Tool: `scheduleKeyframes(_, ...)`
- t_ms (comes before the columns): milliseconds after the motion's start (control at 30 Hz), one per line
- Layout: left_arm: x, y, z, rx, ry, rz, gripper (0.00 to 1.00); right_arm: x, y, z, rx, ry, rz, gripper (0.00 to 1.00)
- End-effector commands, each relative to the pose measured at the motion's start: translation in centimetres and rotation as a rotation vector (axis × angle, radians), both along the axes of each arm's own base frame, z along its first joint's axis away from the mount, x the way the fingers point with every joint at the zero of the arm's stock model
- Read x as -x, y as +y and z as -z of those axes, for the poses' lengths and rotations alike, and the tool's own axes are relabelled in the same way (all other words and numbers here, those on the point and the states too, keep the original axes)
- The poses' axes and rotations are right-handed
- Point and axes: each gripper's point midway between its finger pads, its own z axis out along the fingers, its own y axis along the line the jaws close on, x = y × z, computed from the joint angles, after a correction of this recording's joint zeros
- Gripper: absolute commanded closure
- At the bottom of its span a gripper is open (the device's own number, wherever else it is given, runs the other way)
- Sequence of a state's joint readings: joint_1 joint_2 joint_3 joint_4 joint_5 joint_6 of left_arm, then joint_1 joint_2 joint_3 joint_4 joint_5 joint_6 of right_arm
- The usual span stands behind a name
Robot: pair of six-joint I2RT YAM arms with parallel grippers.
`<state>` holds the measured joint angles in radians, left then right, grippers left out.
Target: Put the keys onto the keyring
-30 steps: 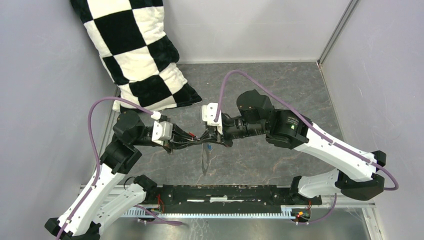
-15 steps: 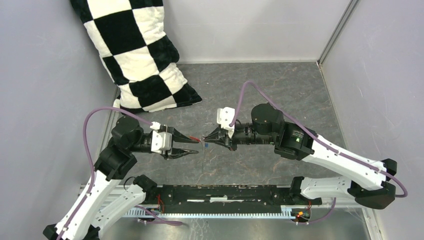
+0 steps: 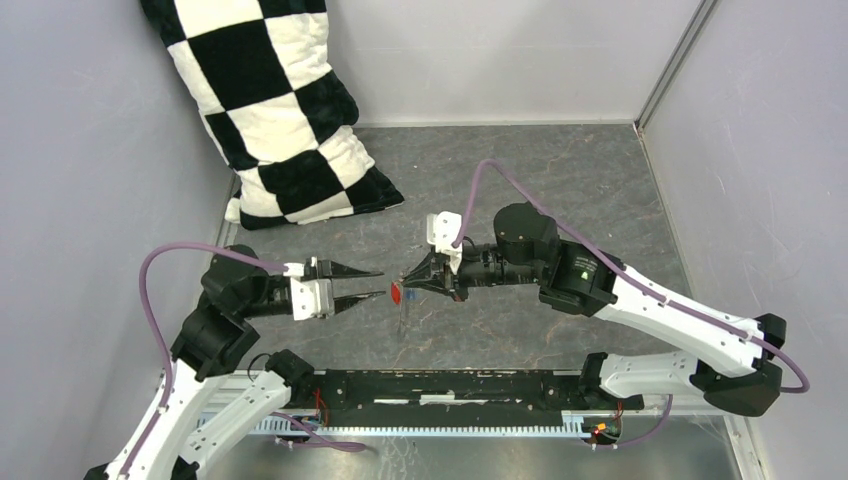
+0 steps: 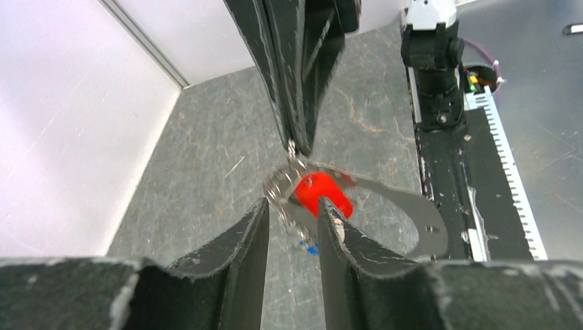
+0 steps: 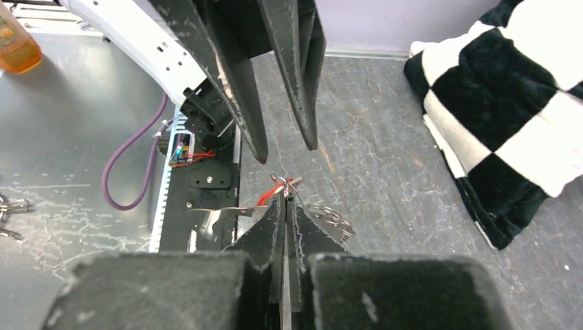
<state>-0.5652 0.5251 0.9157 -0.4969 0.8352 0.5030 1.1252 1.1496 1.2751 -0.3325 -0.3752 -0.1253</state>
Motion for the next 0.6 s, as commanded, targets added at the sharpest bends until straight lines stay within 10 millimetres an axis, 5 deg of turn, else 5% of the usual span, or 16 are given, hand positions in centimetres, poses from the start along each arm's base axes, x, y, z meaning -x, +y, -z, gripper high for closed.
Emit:
scheduleKeyframes(0, 0.9, -1.1, -3.5, 0.069, -0.026, 0.097, 0.63, 0.8, 0.5, -2.8, -0.069, -0.004, -0.052, 1.00)
scheduleKeyframes(367, 2.3, -1.7, -1.5, 0.009, 0.169, 0.192, 0.57, 0.5, 0.6, -3.0, -0.053, 0.006, -0.047, 1.00)
scheduleKeyframes(567, 0.4, -1.5, -1.1, -0.009, 0.078, 0.109, 0.79, 0.7, 0.9, -3.1, -0.040, 0.026, -0.065, 1.00)
